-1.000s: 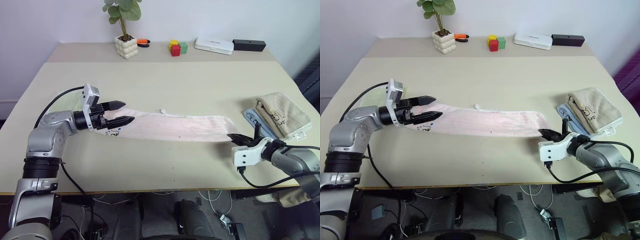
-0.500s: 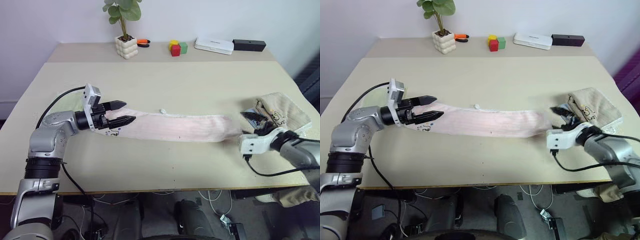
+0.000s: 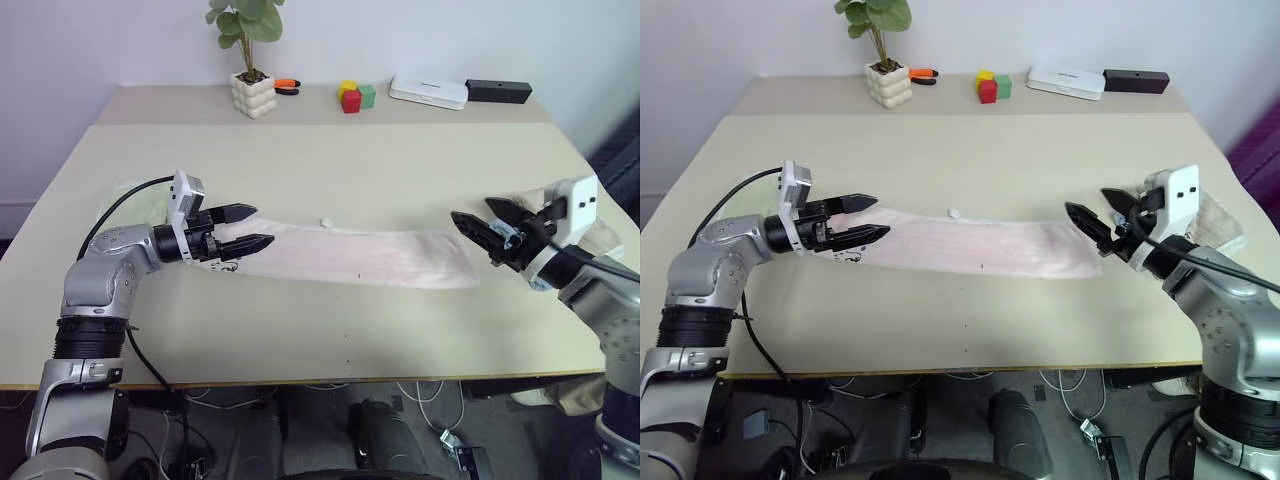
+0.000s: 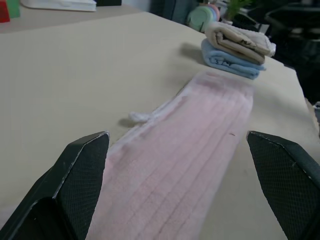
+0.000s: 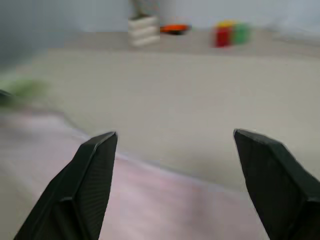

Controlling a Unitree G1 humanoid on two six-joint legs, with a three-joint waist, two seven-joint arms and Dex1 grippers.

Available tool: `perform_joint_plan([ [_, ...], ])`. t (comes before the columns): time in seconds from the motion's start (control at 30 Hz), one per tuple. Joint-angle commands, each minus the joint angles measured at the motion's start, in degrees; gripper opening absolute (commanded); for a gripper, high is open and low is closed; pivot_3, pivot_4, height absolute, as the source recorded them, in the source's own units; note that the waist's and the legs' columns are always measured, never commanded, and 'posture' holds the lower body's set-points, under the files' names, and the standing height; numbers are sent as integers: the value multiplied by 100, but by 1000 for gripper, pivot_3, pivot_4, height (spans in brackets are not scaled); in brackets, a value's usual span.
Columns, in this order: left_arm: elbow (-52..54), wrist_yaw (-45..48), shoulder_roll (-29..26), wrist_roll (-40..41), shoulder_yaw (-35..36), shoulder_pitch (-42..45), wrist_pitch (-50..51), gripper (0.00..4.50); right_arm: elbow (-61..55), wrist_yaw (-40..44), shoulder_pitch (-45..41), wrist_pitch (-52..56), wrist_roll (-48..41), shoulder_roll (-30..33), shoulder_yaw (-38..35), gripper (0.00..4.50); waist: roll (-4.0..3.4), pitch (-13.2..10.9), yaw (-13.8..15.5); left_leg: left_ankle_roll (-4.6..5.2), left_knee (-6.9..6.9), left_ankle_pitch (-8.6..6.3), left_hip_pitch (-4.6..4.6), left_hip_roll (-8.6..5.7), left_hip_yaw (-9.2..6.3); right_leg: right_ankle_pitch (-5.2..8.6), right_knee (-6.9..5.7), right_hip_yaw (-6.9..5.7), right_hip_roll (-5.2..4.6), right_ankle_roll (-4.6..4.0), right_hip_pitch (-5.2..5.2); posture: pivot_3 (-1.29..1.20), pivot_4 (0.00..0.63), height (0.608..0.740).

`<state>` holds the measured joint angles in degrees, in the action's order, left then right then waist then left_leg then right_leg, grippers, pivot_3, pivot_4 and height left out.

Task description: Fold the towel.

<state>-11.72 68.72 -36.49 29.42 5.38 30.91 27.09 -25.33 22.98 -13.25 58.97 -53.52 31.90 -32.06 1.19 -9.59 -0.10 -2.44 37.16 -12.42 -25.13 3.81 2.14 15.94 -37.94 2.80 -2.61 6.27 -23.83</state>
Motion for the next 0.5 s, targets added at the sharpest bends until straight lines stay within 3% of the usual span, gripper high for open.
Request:
perform_joint_plan([
  [0.03,-116,375,-274,49,145,227,-204,4500,288,-1740,649,466,-2956,-465,-631,3751,3,0,61,0,1,0,0,-1,-1,1,3,-1,0,-2,4,0,150,740],
  [0.1,-203,608,-405,75,132,279,-224,4500,11,-2064,1312,473,-3754,-399,-429,3751,-3,-3,86,2,-1,-1,1,-6,1,10,6,1,-6,-17,6,0,150,740],
  [0.27,-451,1238,-665,184,186,418,-270,4500,197,-2837,2305,-391,-4560,-636,-669,3751,-3,-2,23,3,4,-1,8,-7,1,10,7,6,-4,-17,13,0,150,740],
  [0.37,-694,1605,-754,198,197,564,-390,4500,402,-3452,2508,-930,-5425,-691,-577,3751,-4,-2,-27,3,-2,-2,24,-5,2,11,9,6,-1,-18,25,0,150,740],
  [0.5,-894,1947,-767,202,202,679,-654,4500,322,-3855,2596,-1293,-5690,-743,-94,3751,-4,-2,-73,5,-7,-2,26,-4,-1,12,12,6,0,-18,28,0,150,740],
])
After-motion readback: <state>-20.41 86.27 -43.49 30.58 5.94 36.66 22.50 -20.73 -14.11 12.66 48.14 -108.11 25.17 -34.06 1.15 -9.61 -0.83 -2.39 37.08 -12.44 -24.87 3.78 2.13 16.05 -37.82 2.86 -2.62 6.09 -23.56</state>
